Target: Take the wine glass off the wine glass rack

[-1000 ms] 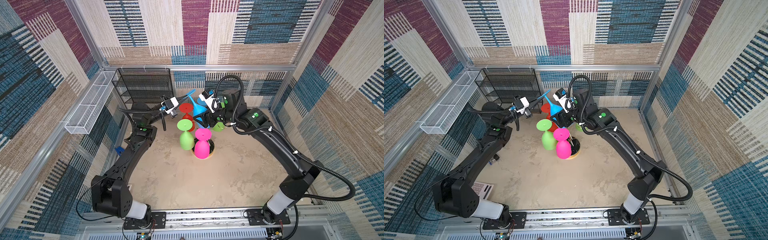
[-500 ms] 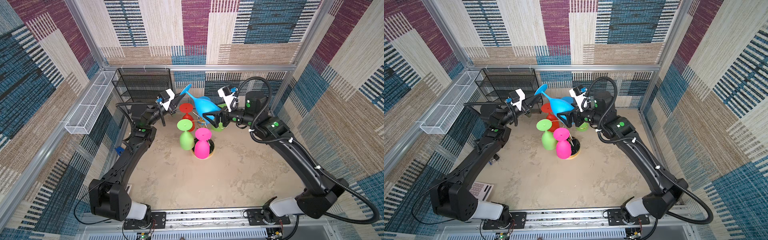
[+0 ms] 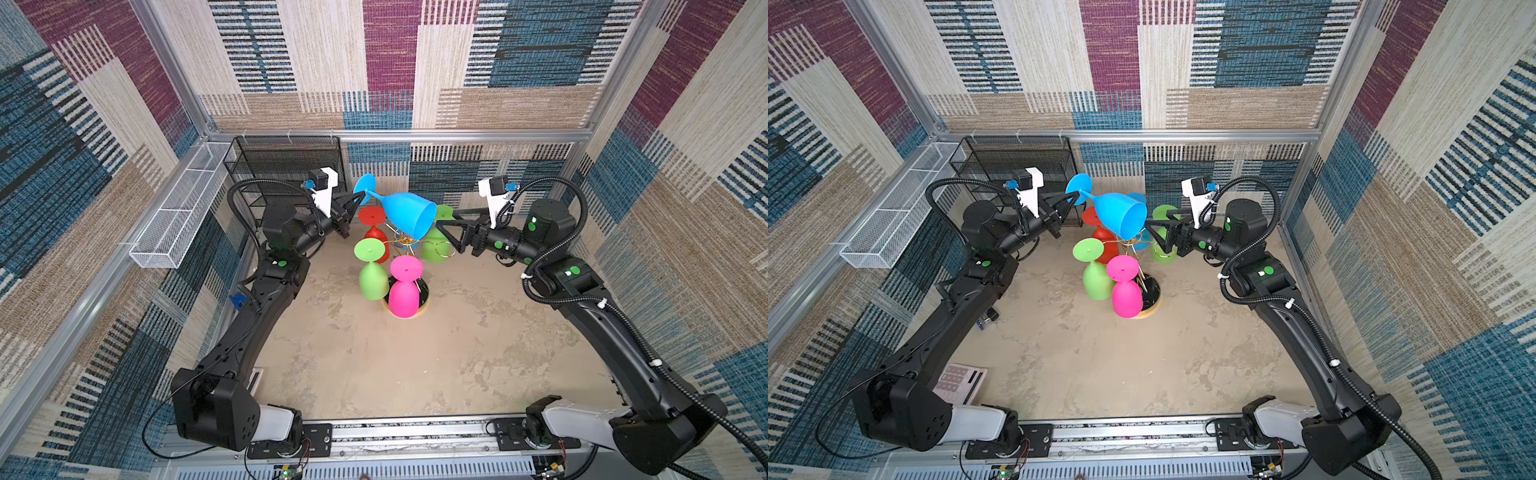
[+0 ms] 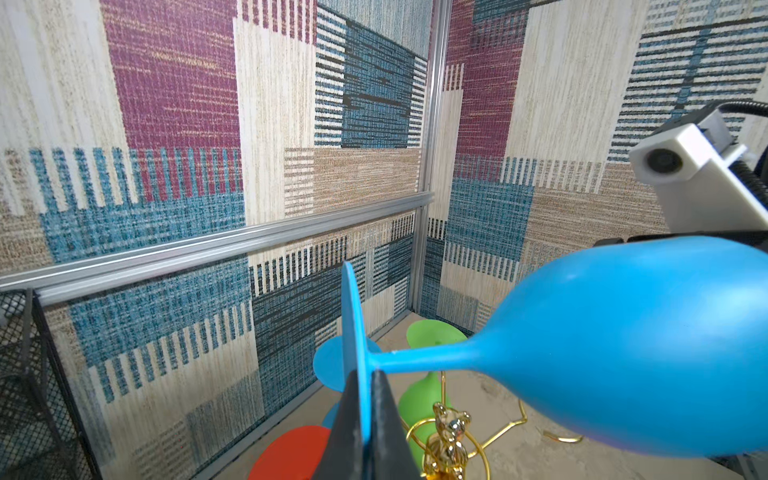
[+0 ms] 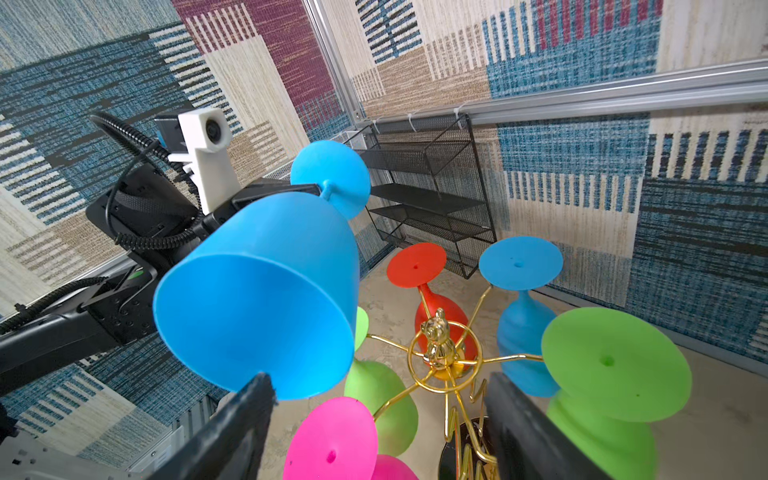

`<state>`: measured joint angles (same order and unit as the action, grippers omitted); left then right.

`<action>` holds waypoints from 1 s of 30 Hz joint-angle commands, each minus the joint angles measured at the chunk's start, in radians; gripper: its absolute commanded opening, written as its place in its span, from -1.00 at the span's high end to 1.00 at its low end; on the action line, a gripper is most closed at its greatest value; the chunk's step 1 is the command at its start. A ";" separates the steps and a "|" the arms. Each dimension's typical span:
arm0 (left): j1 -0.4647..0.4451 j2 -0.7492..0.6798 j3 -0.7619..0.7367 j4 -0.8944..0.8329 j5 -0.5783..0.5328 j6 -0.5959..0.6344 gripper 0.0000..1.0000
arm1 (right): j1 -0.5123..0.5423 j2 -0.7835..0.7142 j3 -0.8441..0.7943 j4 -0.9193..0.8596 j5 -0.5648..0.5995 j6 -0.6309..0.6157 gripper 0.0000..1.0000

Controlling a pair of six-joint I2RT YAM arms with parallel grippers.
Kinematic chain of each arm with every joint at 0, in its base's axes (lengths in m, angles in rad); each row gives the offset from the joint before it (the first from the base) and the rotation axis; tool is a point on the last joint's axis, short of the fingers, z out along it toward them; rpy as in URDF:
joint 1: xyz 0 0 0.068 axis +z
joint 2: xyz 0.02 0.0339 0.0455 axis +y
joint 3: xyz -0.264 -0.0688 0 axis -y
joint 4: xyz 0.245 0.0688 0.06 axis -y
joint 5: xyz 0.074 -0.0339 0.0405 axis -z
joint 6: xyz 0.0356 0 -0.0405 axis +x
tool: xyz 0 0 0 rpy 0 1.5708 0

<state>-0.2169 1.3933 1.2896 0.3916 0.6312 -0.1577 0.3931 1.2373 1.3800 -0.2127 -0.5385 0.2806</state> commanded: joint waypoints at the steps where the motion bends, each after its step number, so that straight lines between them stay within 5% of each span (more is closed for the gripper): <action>1: 0.001 -0.008 -0.007 0.012 -0.014 -0.041 1.00 | 0.001 0.014 -0.002 0.093 -0.010 0.057 -0.59; 11: 0.001 -0.011 -0.012 0.010 -0.024 -0.045 1.00 | 0.096 0.126 0.069 0.105 0.070 0.066 -0.34; 23: 0.001 -0.013 -0.029 0.013 -0.028 -0.057 1.00 | 0.118 0.169 0.095 0.131 0.080 0.075 0.94; 25: 0.001 -0.011 -0.028 0.015 -0.030 -0.060 1.00 | 0.118 0.172 0.099 0.131 0.079 0.080 1.00; 26: 0.001 -0.012 -0.028 0.014 -0.030 -0.059 0.97 | 0.119 0.172 0.098 0.133 0.079 0.084 1.00; 30: 0.001 -0.020 -0.022 -0.023 -0.070 -0.050 0.34 | 0.118 0.166 0.120 0.104 0.132 0.079 1.00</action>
<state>-0.2165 1.3819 1.2606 0.3847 0.5980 -0.1913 0.5091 1.4094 1.4754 -0.1326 -0.4347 0.3542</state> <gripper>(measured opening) 0.320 0.068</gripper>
